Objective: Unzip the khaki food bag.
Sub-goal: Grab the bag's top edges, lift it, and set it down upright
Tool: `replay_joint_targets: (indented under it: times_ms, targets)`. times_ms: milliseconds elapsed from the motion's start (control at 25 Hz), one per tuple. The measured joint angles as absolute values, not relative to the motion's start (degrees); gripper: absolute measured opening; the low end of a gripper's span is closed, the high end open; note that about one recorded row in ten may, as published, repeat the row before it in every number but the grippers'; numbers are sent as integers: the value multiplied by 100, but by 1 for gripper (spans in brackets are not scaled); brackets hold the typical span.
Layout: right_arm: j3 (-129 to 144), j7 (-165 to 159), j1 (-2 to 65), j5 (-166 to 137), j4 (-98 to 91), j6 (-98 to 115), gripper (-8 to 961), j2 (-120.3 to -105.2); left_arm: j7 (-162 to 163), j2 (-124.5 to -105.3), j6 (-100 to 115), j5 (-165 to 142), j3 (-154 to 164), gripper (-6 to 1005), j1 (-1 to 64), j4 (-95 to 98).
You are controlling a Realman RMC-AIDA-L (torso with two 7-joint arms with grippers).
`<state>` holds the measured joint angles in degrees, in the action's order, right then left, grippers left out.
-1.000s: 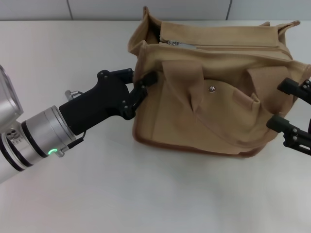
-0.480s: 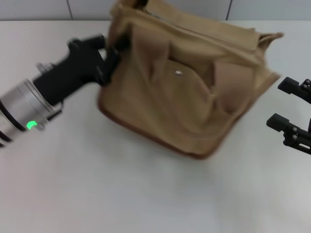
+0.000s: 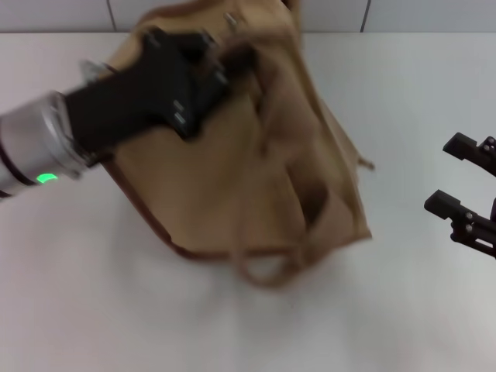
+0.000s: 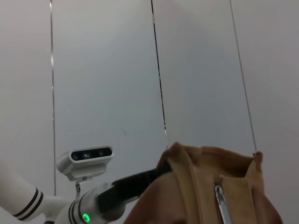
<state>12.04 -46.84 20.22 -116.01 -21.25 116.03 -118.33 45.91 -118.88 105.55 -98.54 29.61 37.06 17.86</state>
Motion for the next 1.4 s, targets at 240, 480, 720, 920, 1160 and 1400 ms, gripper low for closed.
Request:
replay_joint_targets:
  times_ms: [240, 480, 720, 920, 1160, 1400]
  targets:
    - [1210, -4420, 1974, -11601, -2068, 11269, 784, -11908, 3757, -11917, 10304, -9833, 3847, 101, 3852, 1123]
    - [1200, -3371, 1982, -11602, -1573, 10829, 784, -11933, 3414, -11918, 10269, -9867, 3877, 102, 3856, 643]
    - [1167, -1890, 2005, -11368, -698, 10265, 784, -11952, 3226, -11918, 10261, -9869, 3884, 103, 3816, 420]
    - [1129, -841, 2035, -11330, -86, 10058, 784, -11960, 3186, -11918, 10218, -9878, 3888, 104, 3820, 323]
    - [792, -720, 2083, -11315, 212, 9926, 784, -11969, 3176, -11918, 10182, -9883, 3893, 104, 3843, 261]
    - [616, -337, 2163, -11311, 534, 9671, 784, -11971, 3158, -11918, 10099, -9888, 3896, 105, 3879, 163]
